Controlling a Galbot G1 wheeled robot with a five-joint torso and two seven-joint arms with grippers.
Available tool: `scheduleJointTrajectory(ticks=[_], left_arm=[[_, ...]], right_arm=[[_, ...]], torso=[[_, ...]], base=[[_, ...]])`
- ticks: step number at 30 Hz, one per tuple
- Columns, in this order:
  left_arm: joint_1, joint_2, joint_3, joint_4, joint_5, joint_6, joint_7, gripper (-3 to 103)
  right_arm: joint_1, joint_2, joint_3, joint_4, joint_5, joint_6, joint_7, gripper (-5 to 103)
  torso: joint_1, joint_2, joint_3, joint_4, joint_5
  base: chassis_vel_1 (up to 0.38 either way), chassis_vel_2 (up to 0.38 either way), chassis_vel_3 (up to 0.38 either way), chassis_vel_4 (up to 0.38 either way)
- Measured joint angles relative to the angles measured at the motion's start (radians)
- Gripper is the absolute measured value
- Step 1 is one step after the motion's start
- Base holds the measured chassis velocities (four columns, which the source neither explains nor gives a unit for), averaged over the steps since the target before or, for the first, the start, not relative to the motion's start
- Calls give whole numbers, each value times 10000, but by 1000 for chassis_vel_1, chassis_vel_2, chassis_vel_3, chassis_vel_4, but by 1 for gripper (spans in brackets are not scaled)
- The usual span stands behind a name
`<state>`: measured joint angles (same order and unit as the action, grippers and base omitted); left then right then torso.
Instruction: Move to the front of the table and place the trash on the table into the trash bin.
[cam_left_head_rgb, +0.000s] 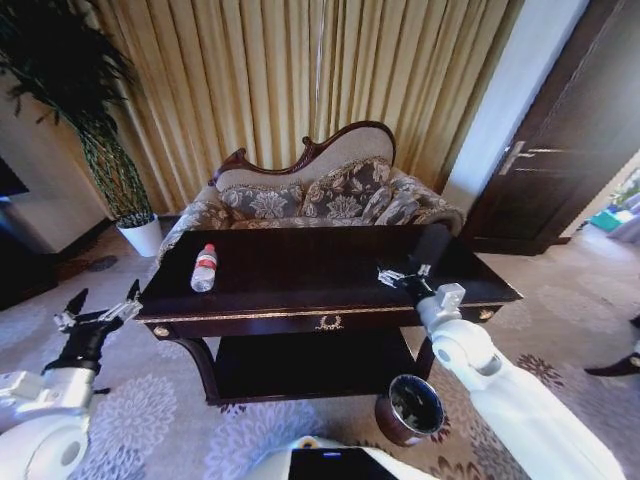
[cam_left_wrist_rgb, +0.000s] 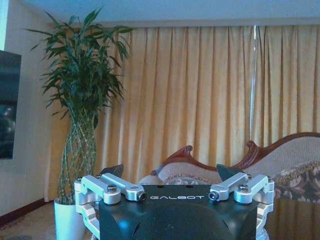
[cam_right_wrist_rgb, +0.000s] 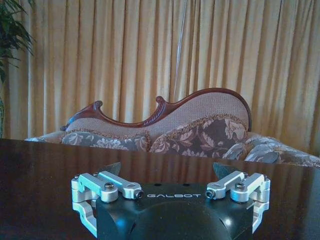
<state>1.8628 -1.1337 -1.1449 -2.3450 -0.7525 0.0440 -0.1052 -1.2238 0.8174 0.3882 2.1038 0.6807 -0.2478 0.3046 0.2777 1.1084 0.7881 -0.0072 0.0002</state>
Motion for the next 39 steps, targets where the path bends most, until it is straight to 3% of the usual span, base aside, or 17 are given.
scheduleJointTrajectory(ticks=[2,5,8,10,11,13,14,15,16,18,21,24,28,34,36,38,39], left_arm=[[-20,77,2,6,0,174,-116,100],[-370,751,62,-7,-265,935,-876,100],[-590,1128,72,-7,-596,1255,-1101,100],[-1359,2102,229,-4,-1682,2175,-1920,100],[-1359,2102,229,-4,-1682,2175,-1920,100],[-2086,2770,463,18,-2544,2911,-2723,100],[-2086,2770,463,18,-2544,2911,-2723,100],[-2451,3078,576,83,-2949,3290,-3072,100],[-3256,3736,750,263,-3993,4382,-3742,100],[-3843,4112,929,405,-4909,5096,-4496,100],[-4281,4460,1126,687,-5286,5374,-4879,100],[-4508,4745,1267,954,-5342,5468,-4903,100],[-4987,5474,1672,1838,-5248,5669,-4083,100],[-5731,5946,2536,2705,-5239,5717,-3354,100],[-6088,5983,2960,2852,-5305,5704,-3311,100],[-7127,5946,4228,2939,-5410,5700,-3889,100],[-7127,5946,4228,2939,-5410,5700,-3889,100]], right_arm=[[-28,-1,0,-9,-1,-3,1,100],[-153,6,24,-31,-25,-5,1,100],[-203,33,35,-41,-55,-5,1,100],[-380,178,53,-44,-106,-5,9,100],[-380,178,53,-44,-106,-5,9,100],[-571,255,61,-33,-197,-5,11,100],[-571,255,61,-33,-197,-5,11,100],[-645,270,67,-32,-237,-5,12,100],[-728,274,90,-39,-261,-5,22,100],[-751,270,110,-77,-261,-5,35,100],[-802,267,124,-106,-260,-5,43,100],[-844,278,128,-128,-266,-5,48,100],[-958,422,60,-213,-393,-5,86,100],[-1256,589,73,-220,-624,14,94,100],[-1308,603,112,-226,-666,28,97,100],[-1371,622,166,-229,-692,42,122,100],[-1371,622,166,-229,-692,42,122,100]], torso=[[4,-2,2,2,-2],[5,-2,1,3,-6],[4,-2,1,0,-5],[4,-2,1,-3,-1],[4,-2,1,-3,-1],[5,-3,2,-2,-2],[5,-3,2,-2,-2],[6,-3,2,-2,-3],[6,-3,2,-1,-4],[5,-3,2,2,-4],[6,-3,2,-1,-3],[6,-3,3,-1,-4],[6,-3,2,3,-4],[6,-4,2,0,-2],[6,-4,2,2,-3],[5,-3,2,1,-3],[5,-3,2,1,-3]], base=[[0,0,0,0],[0,0,0,0],[0,0,0,0],[0,0,0,0],[0,0,0,0],[0,0,0,0],[0,0,0,0],[0,0,0,0],[0,0,0,0],[0,0,0,0],[0,0,0,0],[0,0,0,0],[0,0,0,0],[0,0,0,0],[0,0,0,0],[0,0,0,0],[0,0,0,0]])
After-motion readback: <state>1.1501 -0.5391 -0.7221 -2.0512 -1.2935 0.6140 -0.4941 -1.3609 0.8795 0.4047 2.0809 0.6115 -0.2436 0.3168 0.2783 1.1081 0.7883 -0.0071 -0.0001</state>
